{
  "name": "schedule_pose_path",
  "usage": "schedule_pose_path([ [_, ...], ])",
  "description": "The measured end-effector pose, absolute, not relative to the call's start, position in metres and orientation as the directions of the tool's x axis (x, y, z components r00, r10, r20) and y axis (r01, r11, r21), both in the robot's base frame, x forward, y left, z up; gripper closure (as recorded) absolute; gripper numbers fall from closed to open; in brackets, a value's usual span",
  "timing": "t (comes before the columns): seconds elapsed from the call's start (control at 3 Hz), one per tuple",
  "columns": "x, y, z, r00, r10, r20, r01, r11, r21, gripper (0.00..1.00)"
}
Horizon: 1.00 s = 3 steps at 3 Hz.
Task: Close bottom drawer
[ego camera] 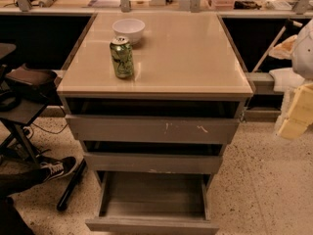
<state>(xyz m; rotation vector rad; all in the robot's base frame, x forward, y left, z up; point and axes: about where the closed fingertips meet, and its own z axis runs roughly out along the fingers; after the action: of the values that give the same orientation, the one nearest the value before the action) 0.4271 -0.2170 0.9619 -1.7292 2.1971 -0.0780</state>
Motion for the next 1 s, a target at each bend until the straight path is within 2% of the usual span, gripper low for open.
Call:
schedule_pose_path([
  [0.33, 0.399, -0.197, 0.936, -0.117, -0.944, -0.307, -0.938, 0.206, -0.277, 0.00],
  [0.67, 0.389, -0.147, 0.868, -0.066, -0.899, -0.432, -0.957, 0.180, -0.227, 0.00],
  [1.0, 0.388, -0.092, 0.760, -0.080, -0.860, -0.504, -0.985, 0.146, -0.093, 0.00],
])
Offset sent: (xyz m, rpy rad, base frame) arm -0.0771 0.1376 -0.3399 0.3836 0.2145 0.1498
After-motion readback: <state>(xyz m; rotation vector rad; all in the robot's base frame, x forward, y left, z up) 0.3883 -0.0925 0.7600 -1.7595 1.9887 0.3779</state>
